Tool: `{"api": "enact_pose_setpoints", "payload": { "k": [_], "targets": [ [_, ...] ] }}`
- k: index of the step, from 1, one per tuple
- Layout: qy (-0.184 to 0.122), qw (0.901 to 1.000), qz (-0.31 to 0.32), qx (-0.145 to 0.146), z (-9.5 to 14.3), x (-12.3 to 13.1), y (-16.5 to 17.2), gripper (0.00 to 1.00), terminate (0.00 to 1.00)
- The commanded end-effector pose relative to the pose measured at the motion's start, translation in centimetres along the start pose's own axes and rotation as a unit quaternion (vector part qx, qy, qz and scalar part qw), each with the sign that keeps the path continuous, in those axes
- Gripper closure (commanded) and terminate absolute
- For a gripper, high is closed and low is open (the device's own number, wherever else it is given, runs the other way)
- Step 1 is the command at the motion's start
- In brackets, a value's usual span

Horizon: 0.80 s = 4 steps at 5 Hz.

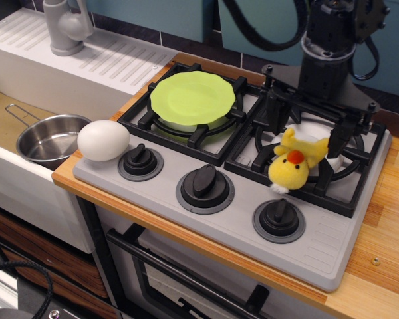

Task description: Put stuffedduck on plate and egg in pot or pan in sink

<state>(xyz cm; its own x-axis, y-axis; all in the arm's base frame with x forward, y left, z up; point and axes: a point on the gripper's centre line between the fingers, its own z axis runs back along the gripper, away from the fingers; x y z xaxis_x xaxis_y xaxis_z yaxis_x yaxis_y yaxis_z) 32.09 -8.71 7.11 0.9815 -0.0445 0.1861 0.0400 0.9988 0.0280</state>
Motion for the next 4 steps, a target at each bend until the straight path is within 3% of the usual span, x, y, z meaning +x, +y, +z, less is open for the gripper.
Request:
{"api": "enact_pose_setpoints", "payload": {
  "k": [1,3,4],
  "targets": [
    [-0.025,0.9997,0.005,-0.004,-1.0,-0.2,0.2,0.00,0.00],
    [-0.033,0.9991,0.014,-0.022,-2.6,-1.3,-0.3,0.00,0.00],
    [-0.031,0.9990,0.015,-0.027,-3.3,-1.4,-0.5,1.00,0.00]
  ]
}}
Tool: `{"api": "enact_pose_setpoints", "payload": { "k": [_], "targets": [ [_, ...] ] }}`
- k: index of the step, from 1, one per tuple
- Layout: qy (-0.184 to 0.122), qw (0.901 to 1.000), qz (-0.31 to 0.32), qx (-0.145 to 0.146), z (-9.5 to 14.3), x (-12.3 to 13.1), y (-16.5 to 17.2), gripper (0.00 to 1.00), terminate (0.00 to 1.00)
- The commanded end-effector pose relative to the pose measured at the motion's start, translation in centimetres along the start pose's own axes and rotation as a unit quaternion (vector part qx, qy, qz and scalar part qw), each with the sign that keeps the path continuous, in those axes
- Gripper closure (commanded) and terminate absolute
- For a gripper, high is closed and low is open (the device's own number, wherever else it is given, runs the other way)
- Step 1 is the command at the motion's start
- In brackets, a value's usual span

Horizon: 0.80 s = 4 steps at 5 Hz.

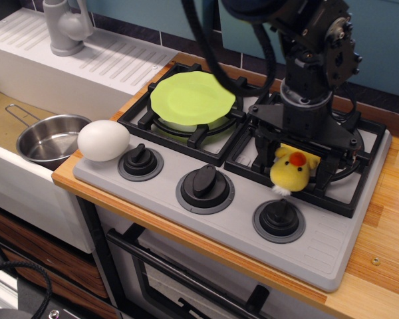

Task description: Put stuffedduck on plate and egg in pot or pan in sink

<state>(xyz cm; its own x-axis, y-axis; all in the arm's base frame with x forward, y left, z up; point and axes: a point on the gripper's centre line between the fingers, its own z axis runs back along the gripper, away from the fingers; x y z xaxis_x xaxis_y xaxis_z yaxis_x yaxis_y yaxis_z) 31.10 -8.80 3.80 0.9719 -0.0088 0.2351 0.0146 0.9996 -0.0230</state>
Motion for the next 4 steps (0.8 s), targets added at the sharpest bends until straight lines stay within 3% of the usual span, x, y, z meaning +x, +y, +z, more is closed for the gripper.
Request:
{"api": "enact_pose_setpoints", "payload": {
  "k": [1,2,4],
  "targets": [
    [0.003,1.0000,-0.001,0.002,0.4,0.2,-0.2,1.00,0.00],
    [0.017,0.9998,-0.001,0.013,2.1,0.4,-0.1,1.00,0.00],
    [0.057,0.9978,-0.015,0.030,8.3,1.1,0.5,1.00,0.00]
  ]
}}
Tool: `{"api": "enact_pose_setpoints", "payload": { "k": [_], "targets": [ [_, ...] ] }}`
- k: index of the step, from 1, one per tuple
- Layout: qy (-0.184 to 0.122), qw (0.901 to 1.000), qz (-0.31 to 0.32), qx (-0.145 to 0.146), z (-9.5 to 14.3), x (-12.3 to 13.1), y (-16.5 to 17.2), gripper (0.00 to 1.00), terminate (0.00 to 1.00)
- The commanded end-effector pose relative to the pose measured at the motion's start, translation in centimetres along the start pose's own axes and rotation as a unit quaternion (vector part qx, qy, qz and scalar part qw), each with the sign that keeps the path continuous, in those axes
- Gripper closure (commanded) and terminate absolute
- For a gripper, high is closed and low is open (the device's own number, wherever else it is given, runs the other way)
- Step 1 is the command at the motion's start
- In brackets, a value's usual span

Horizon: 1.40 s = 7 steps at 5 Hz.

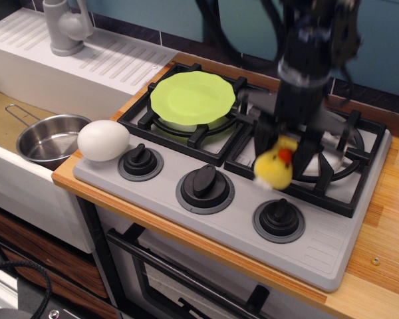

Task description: Put stuffedduck on plate and egg in pot or pan in sink

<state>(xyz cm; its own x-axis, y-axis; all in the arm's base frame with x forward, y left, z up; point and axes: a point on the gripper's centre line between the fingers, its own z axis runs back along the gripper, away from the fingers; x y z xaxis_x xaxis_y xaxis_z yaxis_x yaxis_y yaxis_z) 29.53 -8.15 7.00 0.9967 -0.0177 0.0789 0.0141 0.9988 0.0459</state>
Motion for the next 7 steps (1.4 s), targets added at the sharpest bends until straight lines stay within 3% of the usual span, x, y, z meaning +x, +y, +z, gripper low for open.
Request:
{"api": "enact_pose_setpoints", "payload": {
  "k": [1,4,7],
  "targets": [
    [-0.017,0.9996,-0.020,0.003,7.0,2.1,1.1,1.00,0.00],
    [-0.051,0.9952,-0.083,0.002,6.3,6.3,8.0,1.00,0.00],
    [-0.076,0.9929,-0.090,-0.019,2.8,6.1,11.8,1.00,0.00]
  ]
}}
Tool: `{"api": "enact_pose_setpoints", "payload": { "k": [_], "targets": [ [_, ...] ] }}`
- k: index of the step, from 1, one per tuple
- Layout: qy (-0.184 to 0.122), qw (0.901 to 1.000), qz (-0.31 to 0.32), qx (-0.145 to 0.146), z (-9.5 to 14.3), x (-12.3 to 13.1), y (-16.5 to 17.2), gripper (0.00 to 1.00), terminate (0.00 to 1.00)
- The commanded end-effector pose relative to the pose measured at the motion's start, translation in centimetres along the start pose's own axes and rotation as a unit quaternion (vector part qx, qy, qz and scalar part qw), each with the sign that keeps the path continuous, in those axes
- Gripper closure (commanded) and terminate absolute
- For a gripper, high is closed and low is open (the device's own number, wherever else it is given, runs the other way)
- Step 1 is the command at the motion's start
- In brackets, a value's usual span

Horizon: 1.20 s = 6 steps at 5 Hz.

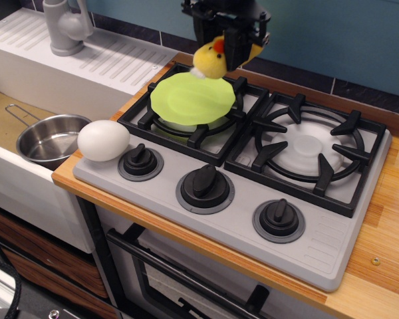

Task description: Put stuffedduck on plate and egg in pot or pan in sink

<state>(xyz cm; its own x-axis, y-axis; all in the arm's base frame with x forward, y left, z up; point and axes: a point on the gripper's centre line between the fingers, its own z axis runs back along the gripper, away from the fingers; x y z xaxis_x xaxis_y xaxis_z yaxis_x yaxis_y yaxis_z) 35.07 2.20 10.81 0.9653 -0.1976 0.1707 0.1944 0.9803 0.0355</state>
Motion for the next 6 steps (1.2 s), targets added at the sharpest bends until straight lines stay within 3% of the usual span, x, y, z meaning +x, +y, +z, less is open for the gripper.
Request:
{"api": "enact_pose_setpoints", "payload": {
  "k": [1,4,5,6],
  "targets": [
    [-0.033,0.9994,-0.001,-0.006,-1.1,0.0,2.2,1.00,0.00],
    [-0.043,0.9989,-0.017,-0.010,-2.1,-0.5,4.3,1.00,0.00],
    [-0.050,0.9985,-0.020,-0.008,-2.3,-0.4,4.2,0.00,0.00],
    [-0.048,0.9986,-0.022,-0.009,-2.2,-0.6,3.8,0.00,0.00]
  ]
}}
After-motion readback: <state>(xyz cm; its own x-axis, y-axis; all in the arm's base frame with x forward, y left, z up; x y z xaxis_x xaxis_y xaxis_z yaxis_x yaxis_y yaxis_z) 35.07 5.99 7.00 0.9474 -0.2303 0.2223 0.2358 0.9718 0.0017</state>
